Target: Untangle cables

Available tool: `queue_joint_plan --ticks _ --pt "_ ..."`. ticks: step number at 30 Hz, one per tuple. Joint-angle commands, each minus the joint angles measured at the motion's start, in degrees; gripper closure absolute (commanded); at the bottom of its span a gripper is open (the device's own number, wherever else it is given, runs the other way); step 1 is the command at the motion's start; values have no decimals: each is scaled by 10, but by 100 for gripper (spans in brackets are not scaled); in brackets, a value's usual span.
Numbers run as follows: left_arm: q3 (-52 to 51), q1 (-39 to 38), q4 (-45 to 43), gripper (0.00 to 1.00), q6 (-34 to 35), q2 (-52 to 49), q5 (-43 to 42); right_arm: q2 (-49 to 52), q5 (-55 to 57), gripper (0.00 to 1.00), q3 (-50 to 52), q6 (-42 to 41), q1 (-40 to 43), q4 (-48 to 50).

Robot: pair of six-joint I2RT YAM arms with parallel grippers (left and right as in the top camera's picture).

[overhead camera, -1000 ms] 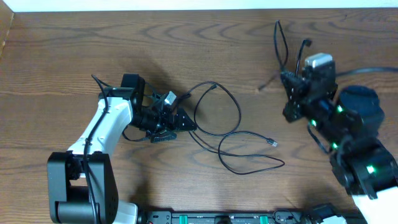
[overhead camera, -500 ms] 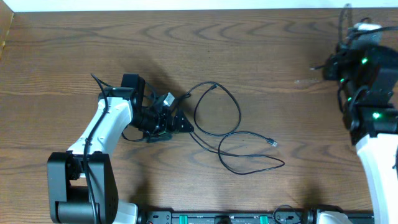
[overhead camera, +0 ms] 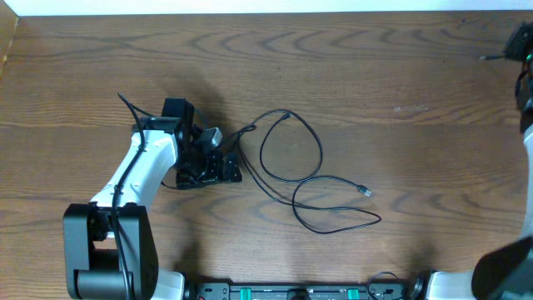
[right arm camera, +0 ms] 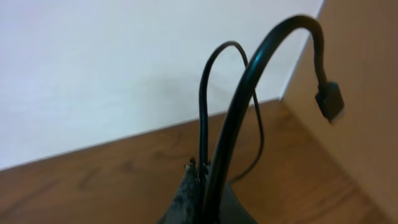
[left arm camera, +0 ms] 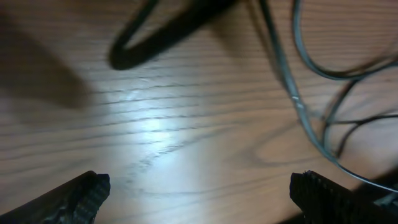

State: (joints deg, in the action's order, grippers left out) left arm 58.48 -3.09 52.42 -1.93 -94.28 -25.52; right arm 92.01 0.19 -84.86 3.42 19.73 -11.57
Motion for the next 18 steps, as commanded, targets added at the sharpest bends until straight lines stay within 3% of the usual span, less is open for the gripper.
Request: queue_joint_plan --ticks 1,11,18 --pt "-1 1 1 0 -4 3 47 47 -6 99 -69 68 9 2" --pt "-1 1 1 0 -4 3 47 261 42 99 -340 91 61 7" --pt "-1 1 1 0 -4 3 47 432 77 99 -432 85 98 50"
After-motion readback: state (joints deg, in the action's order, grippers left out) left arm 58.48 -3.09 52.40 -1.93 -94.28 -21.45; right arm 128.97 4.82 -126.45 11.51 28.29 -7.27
